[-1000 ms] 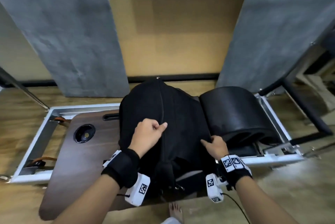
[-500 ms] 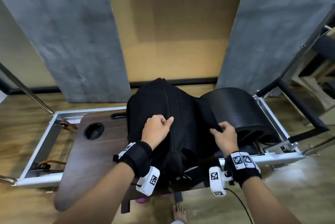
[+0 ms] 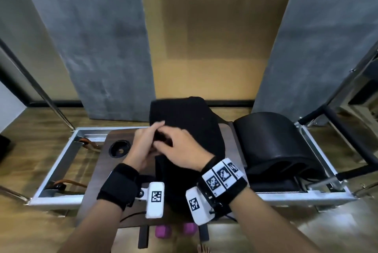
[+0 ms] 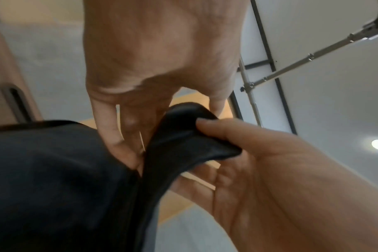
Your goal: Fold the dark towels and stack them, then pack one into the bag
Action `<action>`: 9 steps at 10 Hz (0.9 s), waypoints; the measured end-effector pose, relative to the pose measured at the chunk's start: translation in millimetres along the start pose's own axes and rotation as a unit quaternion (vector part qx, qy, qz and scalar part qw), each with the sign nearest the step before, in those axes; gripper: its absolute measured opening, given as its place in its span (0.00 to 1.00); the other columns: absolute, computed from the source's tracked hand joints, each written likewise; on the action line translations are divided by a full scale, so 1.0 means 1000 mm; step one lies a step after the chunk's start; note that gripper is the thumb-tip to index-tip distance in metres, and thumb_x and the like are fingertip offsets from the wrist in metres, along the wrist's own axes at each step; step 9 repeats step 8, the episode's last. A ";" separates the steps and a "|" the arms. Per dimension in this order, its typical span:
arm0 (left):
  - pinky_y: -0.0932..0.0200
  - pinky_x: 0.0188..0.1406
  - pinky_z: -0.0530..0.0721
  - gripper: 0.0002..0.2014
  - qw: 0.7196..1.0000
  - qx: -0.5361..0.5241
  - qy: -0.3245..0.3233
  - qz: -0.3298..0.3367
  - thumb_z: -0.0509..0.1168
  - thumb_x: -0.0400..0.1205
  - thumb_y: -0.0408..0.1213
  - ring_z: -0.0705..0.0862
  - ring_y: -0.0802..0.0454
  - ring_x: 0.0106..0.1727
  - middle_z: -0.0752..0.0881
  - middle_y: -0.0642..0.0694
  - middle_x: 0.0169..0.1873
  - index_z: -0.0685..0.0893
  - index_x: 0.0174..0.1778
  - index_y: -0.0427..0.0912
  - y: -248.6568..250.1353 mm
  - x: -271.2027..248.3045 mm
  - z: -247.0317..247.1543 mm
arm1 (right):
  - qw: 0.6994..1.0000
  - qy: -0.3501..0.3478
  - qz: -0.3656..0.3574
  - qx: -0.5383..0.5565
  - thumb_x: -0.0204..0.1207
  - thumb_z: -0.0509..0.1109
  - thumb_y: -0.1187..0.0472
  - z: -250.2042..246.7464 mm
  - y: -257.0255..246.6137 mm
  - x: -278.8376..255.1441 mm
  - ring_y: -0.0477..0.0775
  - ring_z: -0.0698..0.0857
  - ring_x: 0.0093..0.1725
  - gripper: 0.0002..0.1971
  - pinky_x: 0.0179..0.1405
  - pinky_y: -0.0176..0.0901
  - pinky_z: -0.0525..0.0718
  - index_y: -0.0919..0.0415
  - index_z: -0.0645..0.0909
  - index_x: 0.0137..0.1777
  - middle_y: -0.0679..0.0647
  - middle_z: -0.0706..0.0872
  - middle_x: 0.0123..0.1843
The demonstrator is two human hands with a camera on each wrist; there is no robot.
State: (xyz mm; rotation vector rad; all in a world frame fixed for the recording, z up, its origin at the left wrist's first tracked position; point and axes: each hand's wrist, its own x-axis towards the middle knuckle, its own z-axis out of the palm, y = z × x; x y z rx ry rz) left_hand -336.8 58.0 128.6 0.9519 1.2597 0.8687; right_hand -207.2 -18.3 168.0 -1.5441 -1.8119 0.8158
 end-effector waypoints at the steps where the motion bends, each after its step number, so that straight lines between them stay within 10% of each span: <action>1: 0.57 0.32 0.86 0.07 0.997 -0.011 0.053 -0.054 0.72 0.82 0.36 0.91 0.45 0.38 0.92 0.36 0.44 0.92 0.50 0.36 -0.027 0.009 -0.019 | 1.000 -0.011 -0.012 0.016 0.85 0.71 0.49 0.009 0.016 -0.010 0.48 0.86 0.69 0.17 0.73 0.48 0.81 0.51 0.86 0.71 0.48 0.90 0.67; 2: 0.43 0.48 0.90 0.08 0.988 -0.018 0.076 -0.133 0.76 0.83 0.31 0.91 0.38 0.50 0.93 0.34 0.51 0.91 0.56 0.32 -0.073 0.015 -0.030 | 0.986 0.095 0.054 -0.123 0.87 0.66 0.48 0.001 0.060 -0.025 0.51 0.70 0.85 0.18 0.85 0.53 0.67 0.49 0.84 0.73 0.47 0.82 0.78; 5: 0.48 0.45 0.86 0.14 0.982 0.009 0.122 -0.142 0.83 0.79 0.41 0.87 0.41 0.44 0.90 0.40 0.44 0.86 0.41 0.37 -0.142 0.026 -0.022 | 0.986 0.014 0.126 -0.104 0.91 0.60 0.44 -0.002 0.118 -0.060 0.45 0.43 0.92 0.29 0.92 0.60 0.50 0.47 0.63 0.90 0.46 0.52 0.94; 7: 0.50 0.61 0.87 0.16 0.968 0.140 0.147 0.150 0.75 0.84 0.52 0.88 0.45 0.62 0.89 0.50 0.55 0.85 0.64 0.50 -0.087 0.005 -0.033 | 0.972 0.221 0.045 0.065 0.86 0.71 0.46 -0.073 0.086 -0.097 0.41 0.76 0.81 0.23 0.81 0.52 0.77 0.46 0.80 0.79 0.41 0.82 0.79; 8: 0.65 0.60 0.86 0.19 0.884 0.125 0.101 0.439 0.70 0.89 0.53 0.89 0.56 0.64 0.90 0.53 0.64 0.83 0.75 0.52 0.001 -0.039 -0.053 | 0.934 0.344 -0.094 0.035 0.88 0.70 0.47 -0.166 0.043 -0.145 0.49 0.88 0.69 0.20 0.67 0.36 0.85 0.54 0.82 0.76 0.47 0.89 0.69; 9: 0.65 0.60 0.86 0.19 0.884 0.125 0.101 0.439 0.70 0.89 0.53 0.89 0.56 0.64 0.90 0.53 0.64 0.83 0.75 0.52 0.001 -0.039 -0.053 | 0.934 0.344 -0.094 0.035 0.88 0.70 0.47 -0.166 0.043 -0.145 0.49 0.88 0.69 0.20 0.67 0.36 0.85 0.54 0.82 0.76 0.47 0.89 0.69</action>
